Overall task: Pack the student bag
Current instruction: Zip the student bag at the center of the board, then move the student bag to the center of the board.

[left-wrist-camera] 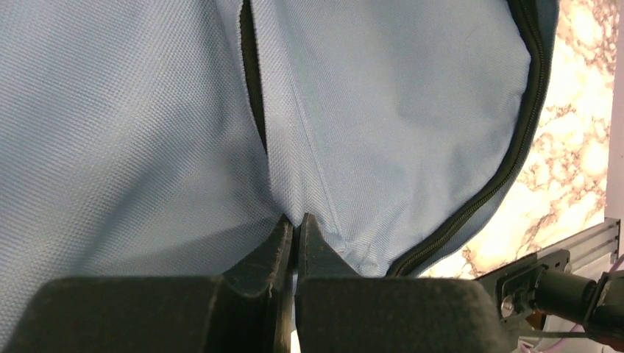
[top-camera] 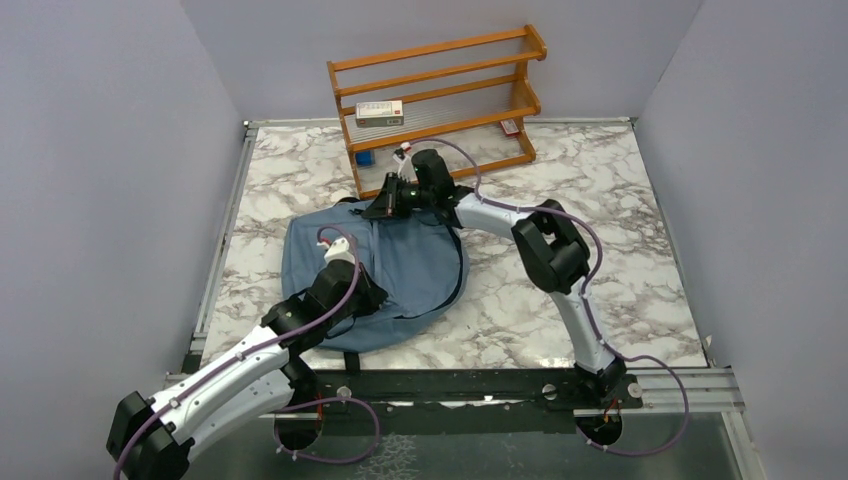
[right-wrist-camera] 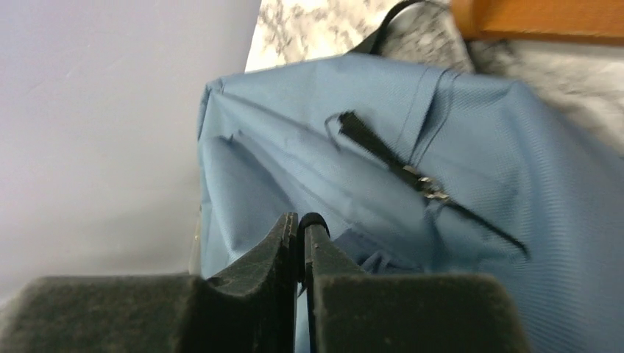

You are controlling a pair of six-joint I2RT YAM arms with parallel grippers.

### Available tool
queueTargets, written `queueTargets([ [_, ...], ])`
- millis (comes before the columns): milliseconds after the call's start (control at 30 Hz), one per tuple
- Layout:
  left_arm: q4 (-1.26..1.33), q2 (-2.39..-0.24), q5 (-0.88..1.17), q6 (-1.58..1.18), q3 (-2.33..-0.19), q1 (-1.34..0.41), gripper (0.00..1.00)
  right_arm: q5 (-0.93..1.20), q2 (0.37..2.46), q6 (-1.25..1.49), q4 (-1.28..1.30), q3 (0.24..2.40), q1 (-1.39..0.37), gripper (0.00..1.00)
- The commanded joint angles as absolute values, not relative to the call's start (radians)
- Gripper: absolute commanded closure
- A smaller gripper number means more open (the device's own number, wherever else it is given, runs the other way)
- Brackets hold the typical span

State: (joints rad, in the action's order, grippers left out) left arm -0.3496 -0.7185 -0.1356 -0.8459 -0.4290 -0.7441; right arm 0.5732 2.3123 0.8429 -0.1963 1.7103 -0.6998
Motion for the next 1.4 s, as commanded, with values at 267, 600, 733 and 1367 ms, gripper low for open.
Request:
queueTargets([
  [267,-0.418,-0.807,-0.189,-0.77,-0.541,-0.773,0.57,0.435,1.95,0.639,-0.328,1.425,-0.621,0.45],
  [600,-0.366,-0.936,-0.336,-0.623,-0.714,-0.717,0.29,0.035,1.613,0.349,0.079,1.234,-0.621,0.23],
  [733,-0.267,-0.986,-0.188,-0.554,-0.718,-0.564,0.25,-0.052,1.566,0.281,0.228,1.214,-0.62,0.16],
  [1367,-0.239,-0.992,-0.056,-0.455,-0.735,-0.357,0.23,0.148,1.752,0.301,0.243,1.166,-0.573,0.68],
])
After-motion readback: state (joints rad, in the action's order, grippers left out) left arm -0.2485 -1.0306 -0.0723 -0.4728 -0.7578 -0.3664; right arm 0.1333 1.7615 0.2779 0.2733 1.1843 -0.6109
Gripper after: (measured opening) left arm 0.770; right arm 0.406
